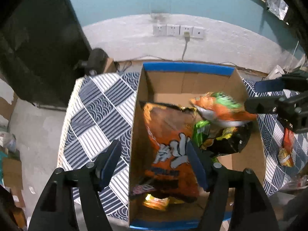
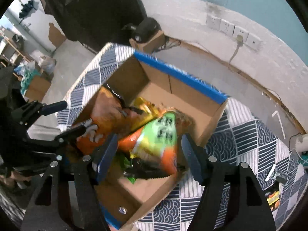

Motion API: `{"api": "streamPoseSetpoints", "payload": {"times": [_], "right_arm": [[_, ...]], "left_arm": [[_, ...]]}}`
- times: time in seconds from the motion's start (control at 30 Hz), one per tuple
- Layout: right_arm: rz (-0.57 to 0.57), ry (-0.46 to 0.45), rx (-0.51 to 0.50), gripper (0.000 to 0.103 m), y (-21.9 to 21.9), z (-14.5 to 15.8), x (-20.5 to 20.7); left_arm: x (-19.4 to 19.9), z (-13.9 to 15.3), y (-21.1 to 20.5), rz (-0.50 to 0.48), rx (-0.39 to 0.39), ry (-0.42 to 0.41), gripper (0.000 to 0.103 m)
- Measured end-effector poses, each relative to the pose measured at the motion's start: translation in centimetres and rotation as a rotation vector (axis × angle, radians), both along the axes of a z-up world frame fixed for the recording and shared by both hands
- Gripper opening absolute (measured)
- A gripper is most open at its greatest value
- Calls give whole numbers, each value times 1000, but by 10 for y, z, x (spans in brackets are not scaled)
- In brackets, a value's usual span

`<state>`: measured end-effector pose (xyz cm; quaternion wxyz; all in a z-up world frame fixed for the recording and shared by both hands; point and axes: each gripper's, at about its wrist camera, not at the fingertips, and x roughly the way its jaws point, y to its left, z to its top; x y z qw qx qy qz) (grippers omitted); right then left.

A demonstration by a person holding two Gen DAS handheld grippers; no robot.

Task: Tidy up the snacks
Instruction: 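Move both tools back over the remaining snacks on the cloth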

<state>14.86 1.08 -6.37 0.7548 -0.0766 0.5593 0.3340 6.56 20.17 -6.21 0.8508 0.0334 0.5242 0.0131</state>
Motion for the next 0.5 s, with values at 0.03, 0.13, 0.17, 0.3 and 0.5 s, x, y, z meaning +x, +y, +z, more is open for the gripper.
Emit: {"api": "streamPoseSetpoints", "payload": {"times": [0.03,0.13,0.17,0.3,0.5], "right_arm": [[-2,-5,3,71,-1,2,0],[-7,-15,19,71,-10,12,-4],[-8,-15,20,71,-12,13,-4],[-18,-28,16,71,-27,19,-10],[-40,-54,-7,71,-57,21,-19]], "left_arm": [[-1,2,-1,-4,2,-3,71],[-2,7,-8,-18,1,-10,71],[-1,9,-9,-21,2,-13,71],[-4,16,-22,-47,18,-26,73],[-11,29,-45,-88,34,-54,76]]}}
